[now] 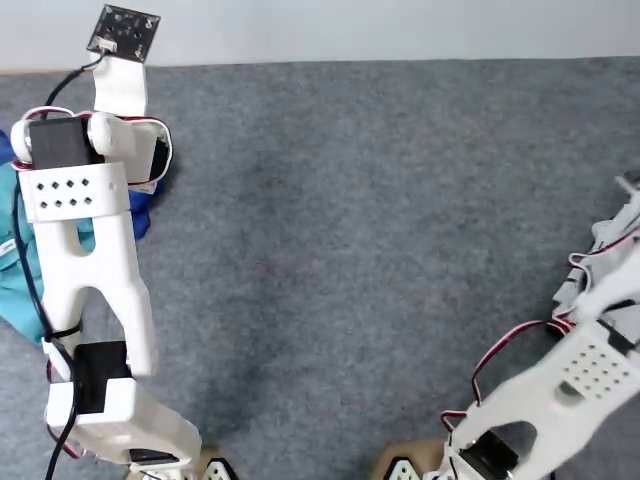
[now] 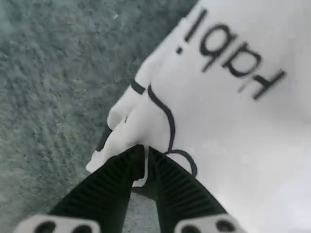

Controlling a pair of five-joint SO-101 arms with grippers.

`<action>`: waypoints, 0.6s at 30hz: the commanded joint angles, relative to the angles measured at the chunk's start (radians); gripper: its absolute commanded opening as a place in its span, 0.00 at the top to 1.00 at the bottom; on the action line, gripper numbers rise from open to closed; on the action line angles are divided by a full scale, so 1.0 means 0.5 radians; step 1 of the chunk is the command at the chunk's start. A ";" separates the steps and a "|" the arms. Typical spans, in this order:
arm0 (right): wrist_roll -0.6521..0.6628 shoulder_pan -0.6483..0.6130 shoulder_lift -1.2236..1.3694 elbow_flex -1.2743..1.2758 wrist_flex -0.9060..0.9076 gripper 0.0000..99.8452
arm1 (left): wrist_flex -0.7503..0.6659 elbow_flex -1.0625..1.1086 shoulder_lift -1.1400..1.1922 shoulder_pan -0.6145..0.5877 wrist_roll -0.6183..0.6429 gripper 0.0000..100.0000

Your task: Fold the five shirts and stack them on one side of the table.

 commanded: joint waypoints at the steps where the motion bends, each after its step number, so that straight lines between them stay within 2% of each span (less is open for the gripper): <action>1: -0.025 -0.069 0.048 -0.015 0.078 0.99 | 0.046 -0.008 -0.089 0.006 -0.006 0.96; 7: -0.015 -0.066 -0.081 -0.021 0.078 0.99 | 0.046 -0.008 -0.095 0.003 -0.009 0.96; 14: -0.006 0.130 -0.462 -0.021 0.008 0.99 | 0.046 -0.008 -0.098 -0.003 -0.012 0.96; 18: 0.147 0.281 -0.505 -0.021 0.032 0.99 | 0.046 -0.008 -0.098 -0.003 -0.012 0.96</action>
